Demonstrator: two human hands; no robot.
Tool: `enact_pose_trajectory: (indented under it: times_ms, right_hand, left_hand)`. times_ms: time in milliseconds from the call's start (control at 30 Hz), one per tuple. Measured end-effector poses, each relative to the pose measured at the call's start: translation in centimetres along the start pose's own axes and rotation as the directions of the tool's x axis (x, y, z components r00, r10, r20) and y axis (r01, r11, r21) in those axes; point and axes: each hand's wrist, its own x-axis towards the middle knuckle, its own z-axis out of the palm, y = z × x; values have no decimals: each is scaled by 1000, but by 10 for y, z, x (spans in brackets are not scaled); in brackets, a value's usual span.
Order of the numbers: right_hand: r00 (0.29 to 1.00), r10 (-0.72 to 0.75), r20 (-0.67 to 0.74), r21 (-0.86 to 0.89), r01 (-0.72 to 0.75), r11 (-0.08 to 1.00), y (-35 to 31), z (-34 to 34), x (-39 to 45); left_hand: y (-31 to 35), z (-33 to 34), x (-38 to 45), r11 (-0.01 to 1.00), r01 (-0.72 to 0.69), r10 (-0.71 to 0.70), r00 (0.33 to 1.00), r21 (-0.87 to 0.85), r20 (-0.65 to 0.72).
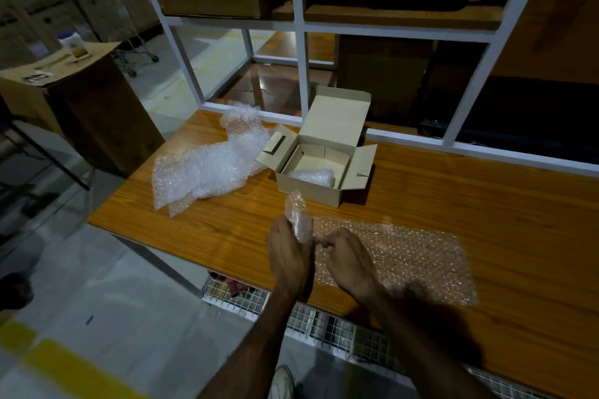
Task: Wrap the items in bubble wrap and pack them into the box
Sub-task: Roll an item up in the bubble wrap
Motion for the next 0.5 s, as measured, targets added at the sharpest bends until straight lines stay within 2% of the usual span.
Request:
enact_pose_trajectory:
  times_ms: [67,133,300,367,500]
  right_hand:
    - [996,-63,56,-101,69,992,17,-5,-4]
    - [987,-114,111,-140,129,982,32,-8,-8]
    - [976,-159,152,-127,179,976,52,-16,-13]
    - [979,-164,121,-138,180,974,57,-17,-15]
    - [981,-174,82,-151,185,971,68,-20,-22]
  left_hand:
    - [2,7,-3,994,35,-42,997,103,67]
    - [2,11,-7,981,60,-75,994,185,77]
    - [1,14,-19,951,-167,158,986,260,57]
    - [4,16,-20,959,-164,158,987,230,42]
    - [12,20,-19,993,-71,64,995,91,70]
